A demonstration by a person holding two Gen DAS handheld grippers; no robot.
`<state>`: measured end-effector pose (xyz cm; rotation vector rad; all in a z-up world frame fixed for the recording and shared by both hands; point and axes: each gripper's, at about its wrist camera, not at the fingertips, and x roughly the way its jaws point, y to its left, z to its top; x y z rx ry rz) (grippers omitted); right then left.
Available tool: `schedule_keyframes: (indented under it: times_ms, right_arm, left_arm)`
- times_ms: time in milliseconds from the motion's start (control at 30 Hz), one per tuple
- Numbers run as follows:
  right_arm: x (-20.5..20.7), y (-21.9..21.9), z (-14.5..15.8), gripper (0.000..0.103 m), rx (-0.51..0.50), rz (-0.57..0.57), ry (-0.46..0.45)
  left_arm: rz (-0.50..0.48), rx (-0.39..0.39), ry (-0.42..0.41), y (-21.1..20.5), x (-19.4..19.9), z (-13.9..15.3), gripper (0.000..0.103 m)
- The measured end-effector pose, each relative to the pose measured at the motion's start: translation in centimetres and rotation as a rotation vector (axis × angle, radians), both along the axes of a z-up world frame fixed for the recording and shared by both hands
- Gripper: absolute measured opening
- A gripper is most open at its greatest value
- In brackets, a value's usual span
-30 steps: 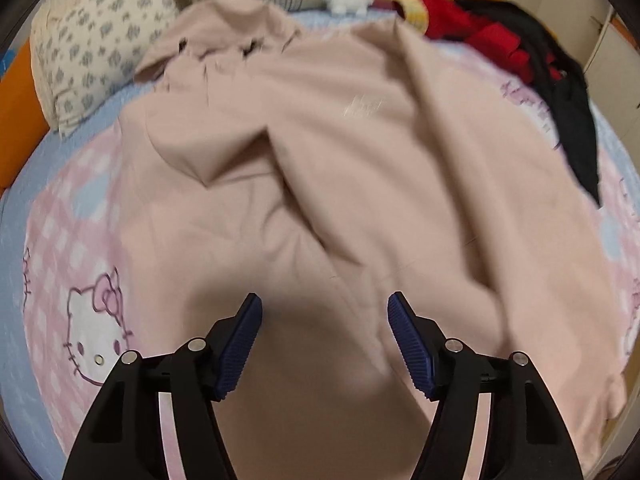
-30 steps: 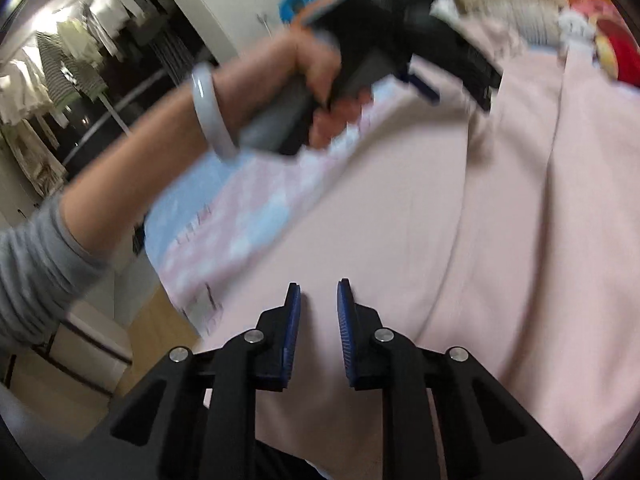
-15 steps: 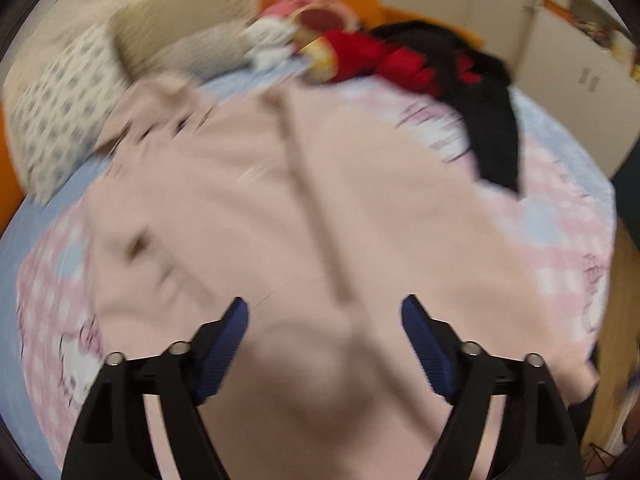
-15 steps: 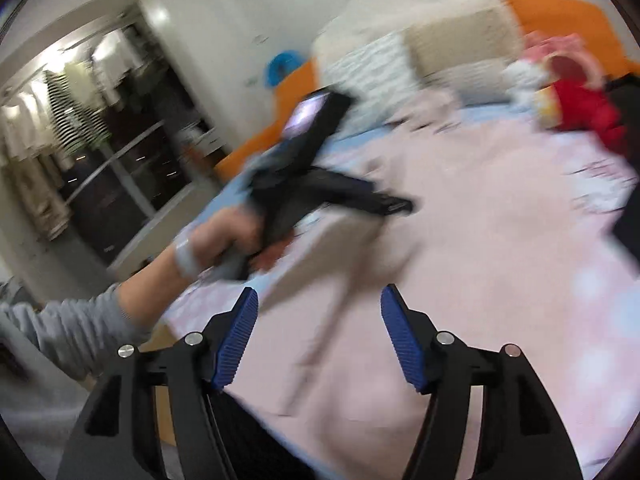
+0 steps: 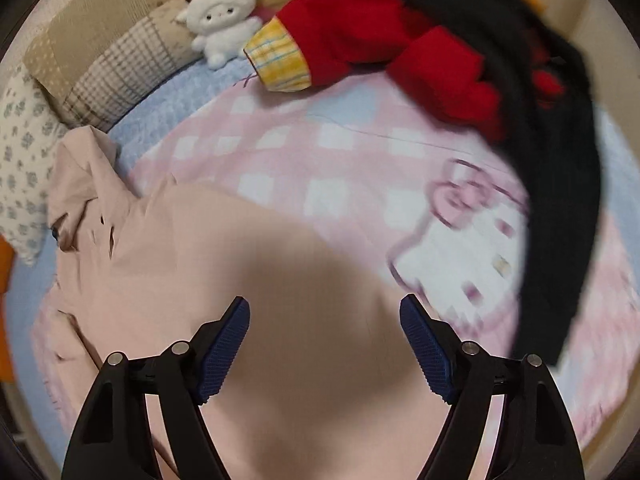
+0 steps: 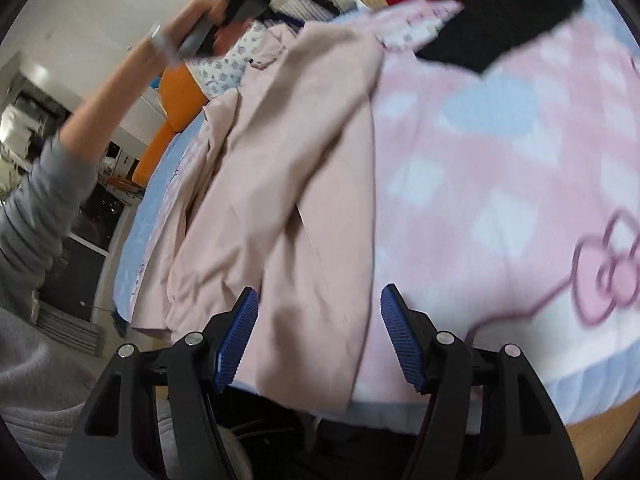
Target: Fold large clothes
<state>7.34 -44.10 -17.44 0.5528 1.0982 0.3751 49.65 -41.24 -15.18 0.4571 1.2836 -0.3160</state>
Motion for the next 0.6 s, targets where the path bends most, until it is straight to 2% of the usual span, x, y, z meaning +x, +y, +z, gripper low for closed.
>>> schedule_keyframes:
  times_ms: [133,200,267,367,433,467,500,533,600]
  right_arm:
    - [-0.4,-0.6,-0.6,0.063,0.042,0.000,0.019]
    - [-0.6,-1.1,-0.8,0.062,0.063,-0.015,0.009]
    - [-0.5,-1.5,-0.6,0.064,0.062,-0.037,-0.011]
    - [0.2,-2.1,-0.7,0.064,0.058,-0.044,-0.023]
    - [0.2,-1.7,-0.7,0.063,0.054,-0.025,-0.020]
    - [0.3,-1.1,-0.9,0.061,0.051,0.006,-0.013]
    - [0.0,-0.7,-0.8,0.057,0.046,0.026,-0.007]
    - [-0.2,-0.1,-0.9,0.053,0.036,0.050,0.001]
    - [-0.3,0.7,-1.3,0.045,0.008,0.062,0.008]
  left_arm:
    - [0.039,0.062,0.082,-2.6,1.7,-2.7,0.079]
    - [0.040,0.166,0.097,-3.4,1.8,-4.6,0.079]
    - [0.047,0.218,0.103,-3.3,1.8,-5.9,0.079]
    - [0.052,0.206,0.108,-2.4,1.8,-6.8,0.080]
    - [0.049,0.186,0.109,-2.1,1.8,-6.7,0.077]
    - [0.044,0.187,0.109,-2.0,1.8,-6.7,0.071]
    - [0.037,0.190,0.107,-2.0,1.9,-6.6,0.056]
    - [0.039,0.191,0.105,-1.9,2.0,-6.3,0.049]
    - [0.051,0.179,0.107,-1.7,2.2,-5.9,0.028]
